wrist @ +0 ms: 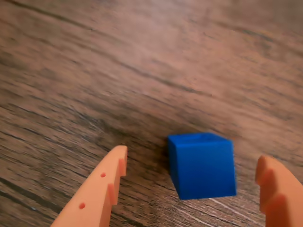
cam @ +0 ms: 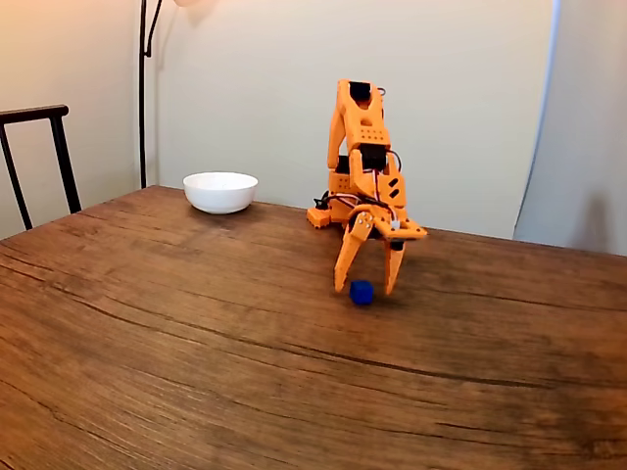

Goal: Grasp the cube and drop it in the bowl

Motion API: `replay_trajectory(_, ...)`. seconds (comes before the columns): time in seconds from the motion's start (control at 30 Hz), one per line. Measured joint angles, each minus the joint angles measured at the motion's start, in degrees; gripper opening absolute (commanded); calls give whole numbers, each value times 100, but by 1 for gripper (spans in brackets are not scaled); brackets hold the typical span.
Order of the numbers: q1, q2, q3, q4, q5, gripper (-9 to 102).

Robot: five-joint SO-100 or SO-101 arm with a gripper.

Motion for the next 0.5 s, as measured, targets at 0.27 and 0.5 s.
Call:
replay_trajectory(0.27,-9,-246,-79,-44,-149,36)
replay_trajectory(0.5,-9,-246,-79,-44,-167,36)
